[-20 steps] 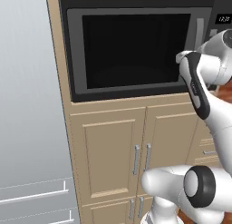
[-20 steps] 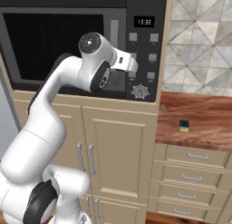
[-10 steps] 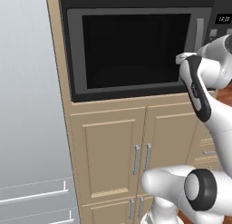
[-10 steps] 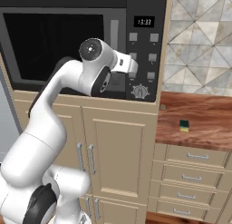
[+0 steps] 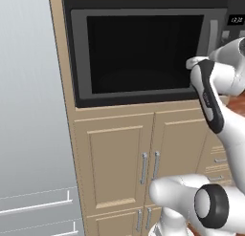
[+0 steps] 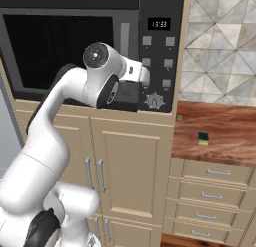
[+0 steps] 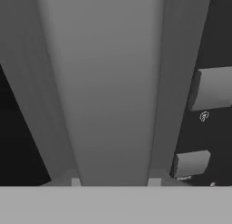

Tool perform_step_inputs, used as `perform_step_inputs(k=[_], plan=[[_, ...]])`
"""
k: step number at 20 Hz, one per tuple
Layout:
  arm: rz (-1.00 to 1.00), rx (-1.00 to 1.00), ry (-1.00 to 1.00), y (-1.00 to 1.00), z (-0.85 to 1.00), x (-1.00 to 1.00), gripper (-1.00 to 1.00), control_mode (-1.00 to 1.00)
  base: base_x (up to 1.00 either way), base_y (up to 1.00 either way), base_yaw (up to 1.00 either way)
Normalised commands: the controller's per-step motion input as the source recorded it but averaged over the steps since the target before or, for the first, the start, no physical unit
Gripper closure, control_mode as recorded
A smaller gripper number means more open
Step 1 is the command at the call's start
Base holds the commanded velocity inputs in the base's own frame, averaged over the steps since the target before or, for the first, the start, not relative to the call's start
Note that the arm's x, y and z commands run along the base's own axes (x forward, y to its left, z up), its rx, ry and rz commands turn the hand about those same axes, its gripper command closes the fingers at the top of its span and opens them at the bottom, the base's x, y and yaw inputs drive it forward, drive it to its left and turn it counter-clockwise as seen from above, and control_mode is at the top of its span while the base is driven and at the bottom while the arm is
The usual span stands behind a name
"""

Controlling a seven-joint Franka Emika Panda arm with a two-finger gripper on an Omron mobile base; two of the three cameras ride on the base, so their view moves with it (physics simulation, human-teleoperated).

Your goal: Place the sponge inside the microwave to prepare for sanitizing.

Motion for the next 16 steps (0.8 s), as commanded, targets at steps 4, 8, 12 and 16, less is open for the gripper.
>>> perform_step_inputs(k=[4,8,12,16], plan=[[-0.08,-0.01,0.00,0.29,0.00,-0.83,1.00,-1.00,0.00,0.00,0.00],[-0.14,-0.02,0.00,0.27,-0.01,-0.78,1.00,-1.00,0.00,0.00,0.00],[-0.15,-0.04,0.00,0.23,-0.02,-0.81,1.00,-1.00,0.00,0.00,0.00],[-0.12,-0.02,0.00,0.26,-0.01,-0.79,1.00,-1.00,0.00,0.00,0.00]])
